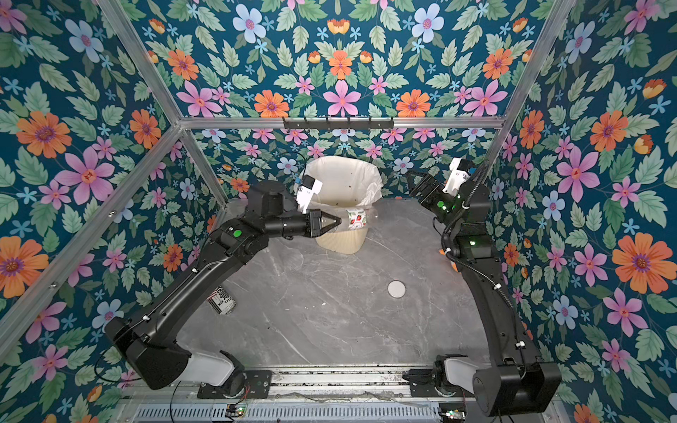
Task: Empty the moldy dried flower tea in the jars
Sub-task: Place the jar at the center of the board.
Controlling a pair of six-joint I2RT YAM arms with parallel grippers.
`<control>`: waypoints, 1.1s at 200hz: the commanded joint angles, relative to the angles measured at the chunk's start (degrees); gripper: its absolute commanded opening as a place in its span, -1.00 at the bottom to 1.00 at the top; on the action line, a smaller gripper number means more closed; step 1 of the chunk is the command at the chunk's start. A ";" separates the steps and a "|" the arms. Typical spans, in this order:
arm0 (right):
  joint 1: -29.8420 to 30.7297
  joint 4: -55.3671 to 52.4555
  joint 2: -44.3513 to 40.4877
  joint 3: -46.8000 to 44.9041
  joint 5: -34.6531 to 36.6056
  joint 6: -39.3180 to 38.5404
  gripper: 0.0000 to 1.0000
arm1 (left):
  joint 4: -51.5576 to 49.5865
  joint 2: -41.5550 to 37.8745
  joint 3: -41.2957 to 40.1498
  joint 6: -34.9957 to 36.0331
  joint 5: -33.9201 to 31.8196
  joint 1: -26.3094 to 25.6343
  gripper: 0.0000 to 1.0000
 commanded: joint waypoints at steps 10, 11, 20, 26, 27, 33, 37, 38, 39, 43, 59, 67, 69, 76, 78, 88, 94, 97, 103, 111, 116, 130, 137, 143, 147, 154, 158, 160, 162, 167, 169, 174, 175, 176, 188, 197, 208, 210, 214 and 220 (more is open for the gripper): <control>0.07 -5.39 -1.79 -0.88 2.28 -5.75 0.89 | -19.15 -2.55 -2.98 2.15 -15.45 -1.61 -1.00; 0.05 -5.42 -1.88 -0.94 2.24 -5.75 0.89 | -19.48 -2.73 -3.15 2.09 -15.85 -1.64 -1.00; 0.05 -5.79 -2.29 -1.48 2.15 -5.92 0.89 | -22.33 -3.70 -4.93 1.40 -19.21 -1.72 -1.00; 0.07 -6.06 -2.51 -1.91 2.22 -6.08 0.89 | -24.02 -4.41 -6.34 0.90 -21.30 -1.72 -1.00; 0.09 -6.10 -2.59 -1.98 2.25 -6.09 0.88 | -24.38 -4.54 -6.54 0.81 -21.45 -1.70 -1.00; 0.08 -6.15 -2.80 -2.36 2.39 -6.27 0.89 | -25.84 -5.20 -7.92 0.23 -23.28 -1.66 -1.00; 0.05 -6.28 -2.97 -2.65 2.52 -6.32 0.89 | -26.76 -5.55 -8.86 -0.10 -24.21 -1.67 -1.00; 0.04 -6.30 -2.96 -2.71 2.53 -6.30 0.89 | -27.02 -5.63 -9.16 -0.22 -24.40 -1.67 -1.00; 0.03 -6.32 -3.04 -2.82 2.54 -6.34 0.89 | -27.24 -5.76 -9.40 -0.32 -24.63 -1.67 -1.00; 0.09 -6.24 -3.11 -3.03 2.56 -6.37 0.89 | -27.96 -6.19 -10.48 -0.76 -25.41 -1.67 -1.00; 0.11 -6.37 -3.21 -3.61 2.53 -6.37 0.89 | -29.64 -7.72 -14.67 -2.50 -28.16 -1.67 -1.00; 0.03 -6.12 -3.14 -3.92 2.31 -6.16 0.89 | -29.82 -8.42 -16.47 -3.18 -29.01 -1.67 -1.00; 0.03 -6.08 -3.13 -3.97 2.20 -6.07 0.89 | -29.85 -8.56 -16.86 -3.34 -29.24 -1.65 -1.00; 0.05 -5.98 -2.99 -4.08 2.04 -5.86 0.89 | -30.08 -8.94 -17.89 -3.72 -29.72 -1.62 -1.00; 0.08 -5.98 -2.98 -4.12 1.98 -5.80 0.89 | -30.24 -9.02 -18.10 -3.71 -29.81 -1.59 -1.00; 0.07 -5.81 -2.75 -4.17 1.55 -5.59 0.89 | -31.06 -9.06 -18.96 -3.94 -30.89 -1.53 -1.00; 0.04 -5.58 -2.65 -4.31 1.43 -5.45 0.88 | -31.76 -8.85 -19.28 -3.95 -31.77 -1.47 -1.00; 0.04 -5.50 -2.61 -4.38 1.46 -5.34 0.88 | -32.15 -8.68 -19.36 -3.87 -32.22 -1.41 -1.00; 0.03 -5.30 -2.53 -4.64 1.42 -5.10 0.88 | -33.01 -8.26 -19.59 -3.65 -32.86 -1.04 -1.00; 0.10 -4.72 -2.50 -4.99 1.47 -4.84 0.88 | -33.59 -7.65 -20.11 -3.15 -32.94 -0.48 -1.00; 0.07 -4.56 -2.51 -5.21 1.36 -4.67 0.88 | -33.63 -7.29 -20.47 -2.70 -32.67 -0.06 -1.00; 0.11 -4.37 -2.44 -5.48 1.45 -4.44 0.87 | -33.04 -6.45 -21.36 -1.26 -31.29 0.92 -1.00; 0.12 -4.51 -2.42 -5.48 1.46 -4.43 0.87 | -32.55 -6.12 -21.65 -0.53 -30.62 1.34 -1.00; 0.12 -4.56 -2.42 -5.58 1.41 -4.52 0.87 | -32.23 -5.91 -21.84 0.07 -30.22 1.80 -1.00; 0.05 -4.57 -2.52 -5.63 1.52 -4.57 0.87 | -31.98 -5.77 -21.90 0.45 -29.82 2.12 -1.00; 0.10 -4.55 -2.59 -5.66 1.65 -4.61 0.87 | -31.77 -5.56 -21.86 1.19 -29.30 2.82 -1.00; 0.11 -4.57 -2.59 -5.75 1.67 -4.63 0.87 | -31.60 -5.41 -21.86 1.57 -28.99 3.17 -1.00; 0.11 -4.61 -2.59 -5.75 1.67 -4.68 0.87 | -31.54 -5.37 -21.86 1.76 -28.81 3.36 -1.00; 0.11 -4.58 -2.61 -5.75 1.69 -4.69 0.87 | -31.51 -5.32 -21.86 2.01 -28.64 3.54 -1.00; 0.12 -4.57 -2.53 -5.75 1.70 -4.70 0.87 | -31.25 -5.15 -21.83 2.47 -28.33 3.94 -1.00; 0.12 -4.61 -2.51 -5.75 1.72 -4.70 0.87 | -31.21 -5.07 -21.78 2.65 -28.14 4.08 -1.00; 0.12 -4.52 -2.43 -5.83 1.66 -4.70 0.87 | -31.23 -4.90 -21.61 3.12 -27.89 4.49 -1.00; 0.12 -4.50 -2.43 -5.83 1.66 -4.65 0.87 | -31.23 -4.87 -21.60 3.19 -27.82 4.57 -1.00; 0.12 -4.45 -2.42 -5.88 1.66 -4.68 0.87 | -31.23 -4.76 -21.60 3.27 -27.70 4.66 -1.00; 0.20 -4.23 -2.47 -6.05 1.62 -4.60 0.87 | -31.18 -4.19 -21.60 4.32 -26.60 5.56 -1.00; 0.21 -4.12 -2.44 -6.18 1.67 -4.58 0.87 | -31.15 -3.68 -21.75 4.86 -26.28 6.08 -1.00; 0.22 -4.13 -2.44 -6.27 1.70 -4.61 0.86 | -31.09 -3.30 -22.03 5.43 -26.01 6.63 -1.00; 0.18 -4.13 -2.42 -6.27 1.72 -4.61 0.87 | -31.13 -3.26 -22.08 5.52 -26.00 6.71 -1.00; 0.21 -4.09 -2.46 -6.34 1.82 -4.61 0.87 | -31.06 -3.17 -22.10 5.62 -25.94 6.89 -1.00; 0.27 -4.12 -2.51 -6.36 1.84 -4.72 0.87 | -30.99 -3.15 -22.04 5.80 -25.96 7.09 -1.00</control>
